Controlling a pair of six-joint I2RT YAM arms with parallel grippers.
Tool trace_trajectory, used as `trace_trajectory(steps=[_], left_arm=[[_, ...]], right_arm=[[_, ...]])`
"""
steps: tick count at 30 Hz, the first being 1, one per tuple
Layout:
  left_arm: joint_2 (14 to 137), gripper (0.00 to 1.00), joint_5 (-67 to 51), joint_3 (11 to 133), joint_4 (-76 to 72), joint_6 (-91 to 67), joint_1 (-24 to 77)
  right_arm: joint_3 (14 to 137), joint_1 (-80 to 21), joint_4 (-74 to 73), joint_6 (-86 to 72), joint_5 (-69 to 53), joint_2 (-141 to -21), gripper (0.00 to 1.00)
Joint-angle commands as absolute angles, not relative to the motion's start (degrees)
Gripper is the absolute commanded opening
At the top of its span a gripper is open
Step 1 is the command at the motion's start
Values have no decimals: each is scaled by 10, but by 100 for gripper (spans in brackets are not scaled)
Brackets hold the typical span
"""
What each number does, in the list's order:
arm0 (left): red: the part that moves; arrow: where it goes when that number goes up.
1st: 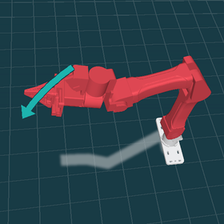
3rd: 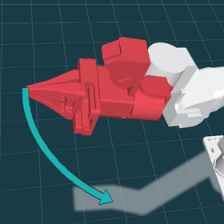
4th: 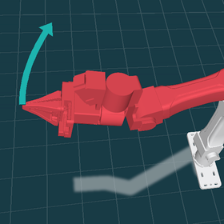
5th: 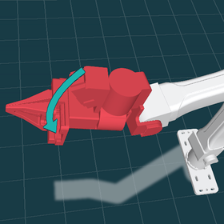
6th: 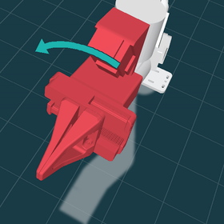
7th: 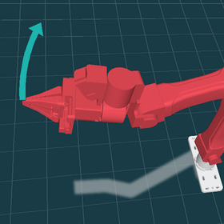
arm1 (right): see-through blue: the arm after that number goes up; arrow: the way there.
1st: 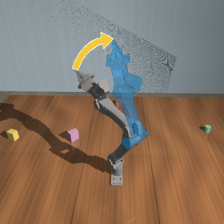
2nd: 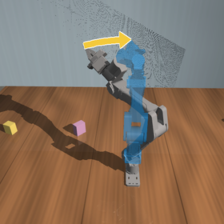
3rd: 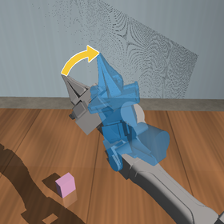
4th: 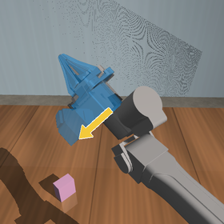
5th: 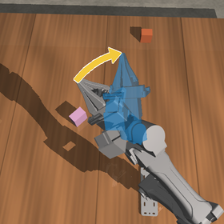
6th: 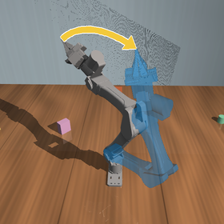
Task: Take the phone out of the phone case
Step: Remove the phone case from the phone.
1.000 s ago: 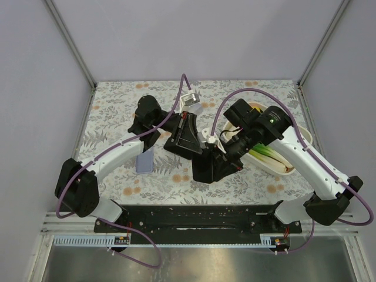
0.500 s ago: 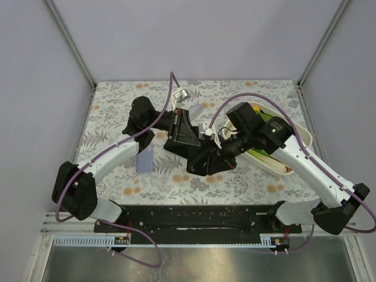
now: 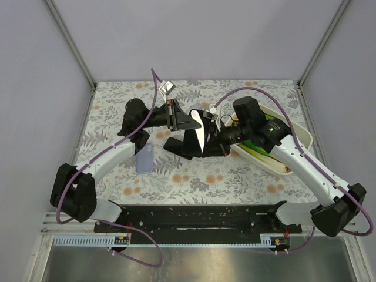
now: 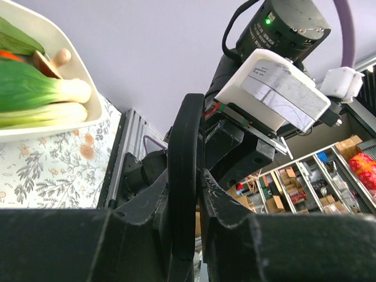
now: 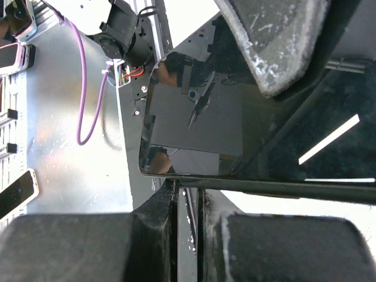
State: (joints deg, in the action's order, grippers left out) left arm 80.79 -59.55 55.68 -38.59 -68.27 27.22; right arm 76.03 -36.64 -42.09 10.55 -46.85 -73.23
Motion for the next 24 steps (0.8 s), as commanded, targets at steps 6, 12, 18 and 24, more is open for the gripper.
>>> trace_trajectory(steps=[6,12,18,24], left_arm=[[793,0,-551,539,-357,-650,271],[788,0,-549,537,-350,-638,263],[786,0,-548,536,-339,-626,254],[778,0,-548,536,-341,-624,236]], right_arm=[[762,-346,-196,49,-482,-701,14],[741,-337,-185,21,-444,-693,34],[729,-323,-177,4,-437,-685,50],[716,-311,-200,17,-457,-664,52]])
